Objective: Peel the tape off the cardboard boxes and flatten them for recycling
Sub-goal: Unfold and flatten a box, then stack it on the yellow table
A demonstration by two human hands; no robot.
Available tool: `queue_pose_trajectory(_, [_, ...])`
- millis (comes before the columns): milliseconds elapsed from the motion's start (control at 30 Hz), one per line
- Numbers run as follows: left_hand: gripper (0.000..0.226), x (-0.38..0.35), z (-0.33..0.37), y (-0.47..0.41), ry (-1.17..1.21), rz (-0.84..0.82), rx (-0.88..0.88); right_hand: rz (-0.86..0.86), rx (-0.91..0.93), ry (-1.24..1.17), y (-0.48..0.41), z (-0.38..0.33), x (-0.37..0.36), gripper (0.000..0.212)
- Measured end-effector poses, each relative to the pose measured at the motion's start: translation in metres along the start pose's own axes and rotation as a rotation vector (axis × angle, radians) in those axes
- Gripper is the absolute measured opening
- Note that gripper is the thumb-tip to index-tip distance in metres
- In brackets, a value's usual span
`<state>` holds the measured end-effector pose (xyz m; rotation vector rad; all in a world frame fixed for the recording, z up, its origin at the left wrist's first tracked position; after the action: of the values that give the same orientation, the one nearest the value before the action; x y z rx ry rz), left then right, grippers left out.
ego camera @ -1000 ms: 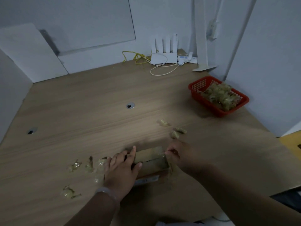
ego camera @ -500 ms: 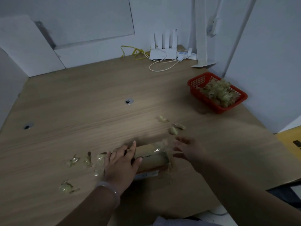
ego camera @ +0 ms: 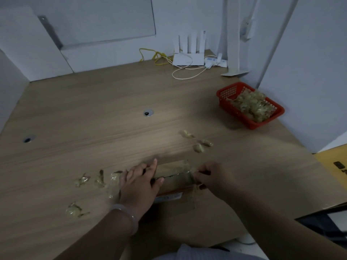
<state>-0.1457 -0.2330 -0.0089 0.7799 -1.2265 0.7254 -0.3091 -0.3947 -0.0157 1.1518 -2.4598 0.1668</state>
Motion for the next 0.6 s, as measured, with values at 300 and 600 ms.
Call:
queue_pose_trajectory(300, [0.061,0.0,0.002,0.0,0.041,0.02,0.038,0.029,-0.133,-0.393,0.009,0.008,-0.006,0.009])
queue_pose_trajectory(600, [0.061,0.003,0.006,0.001,0.043,-0.013,0.08,-0.004,0.091,0.207,0.008,0.007,-0.003,0.033])
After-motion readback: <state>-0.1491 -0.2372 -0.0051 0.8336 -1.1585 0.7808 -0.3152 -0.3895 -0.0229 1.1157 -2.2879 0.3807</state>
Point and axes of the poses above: each hand's wrist, its own y-axis away from the middle knuckle, its own x-axis out of the back of the hand, z = x × y, the point moved 6 cm from there along -y, towards the middle knuckle, and after that the axes turned 14 degrees about x, right-handed, at the moved point
